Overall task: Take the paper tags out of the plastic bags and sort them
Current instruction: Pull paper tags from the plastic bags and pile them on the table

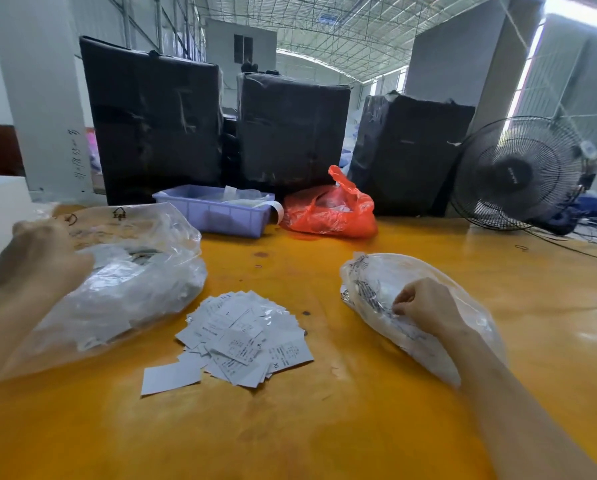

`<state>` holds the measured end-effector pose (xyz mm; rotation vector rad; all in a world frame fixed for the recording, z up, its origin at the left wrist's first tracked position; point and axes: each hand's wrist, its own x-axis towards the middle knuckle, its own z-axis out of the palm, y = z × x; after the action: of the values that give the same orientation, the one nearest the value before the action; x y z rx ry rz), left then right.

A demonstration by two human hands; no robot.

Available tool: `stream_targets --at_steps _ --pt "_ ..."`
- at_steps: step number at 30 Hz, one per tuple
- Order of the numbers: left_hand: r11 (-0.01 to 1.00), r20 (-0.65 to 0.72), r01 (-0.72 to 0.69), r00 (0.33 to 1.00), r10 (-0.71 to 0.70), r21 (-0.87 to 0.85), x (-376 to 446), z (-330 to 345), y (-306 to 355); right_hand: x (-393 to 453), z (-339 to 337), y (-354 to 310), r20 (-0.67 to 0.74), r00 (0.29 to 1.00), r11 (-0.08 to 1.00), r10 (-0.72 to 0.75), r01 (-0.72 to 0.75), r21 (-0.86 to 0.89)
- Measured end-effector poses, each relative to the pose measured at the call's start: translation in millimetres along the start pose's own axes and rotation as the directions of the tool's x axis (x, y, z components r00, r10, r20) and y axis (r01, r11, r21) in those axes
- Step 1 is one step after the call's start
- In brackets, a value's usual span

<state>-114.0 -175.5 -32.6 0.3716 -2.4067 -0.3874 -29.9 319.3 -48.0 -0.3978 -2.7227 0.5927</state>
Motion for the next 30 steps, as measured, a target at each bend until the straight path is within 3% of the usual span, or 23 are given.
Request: stream_targets --at_steps 2,3,6,10,12,22,27,30 --pt "1.000 0.043 0.011 0.999 -0.012 0.026 -18 -22 20 1 -2 -1 -0.073 0.997 1.000 -0.001 0.002 0.014" --pt "1.000 0.009 -0.020 1.000 0.020 -0.008 -6 3 6 2 -3 -2 -0.104 0.995 1.000 0.005 -0.003 0.026" --pt "0.999 0.030 -0.010 0.999 0.011 -0.045 -43 -45 54 4 -3 -1 -0.138 0.990 0.999 0.031 -0.027 0.032" --pt "0.991 0.031 -0.112 0.993 0.115 -0.077 -55 -54 75 3 1 9 -0.019 0.997 0.975 0.078 -0.080 -0.208" --pt "0.984 0.007 -0.144 0.989 0.145 -0.101 -61 -52 83 3 2 10 0.014 0.995 0.969 0.096 -0.090 -0.230" --pt "0.943 -0.044 -0.279 0.960 0.275 -0.182 -77 -44 105 4 -5 2 -0.269 0.960 0.991 0.082 -0.049 0.126" --pt "0.920 -0.044 -0.321 0.947 0.319 -0.224 -81 -44 111 3 -7 -2 -0.252 0.967 0.996 0.040 -0.019 0.082" --pt "0.906 -0.026 -0.333 0.941 0.338 -0.263 -84 -46 115 1 -14 -8 -0.387 0.922 0.986 0.011 0.055 0.159"
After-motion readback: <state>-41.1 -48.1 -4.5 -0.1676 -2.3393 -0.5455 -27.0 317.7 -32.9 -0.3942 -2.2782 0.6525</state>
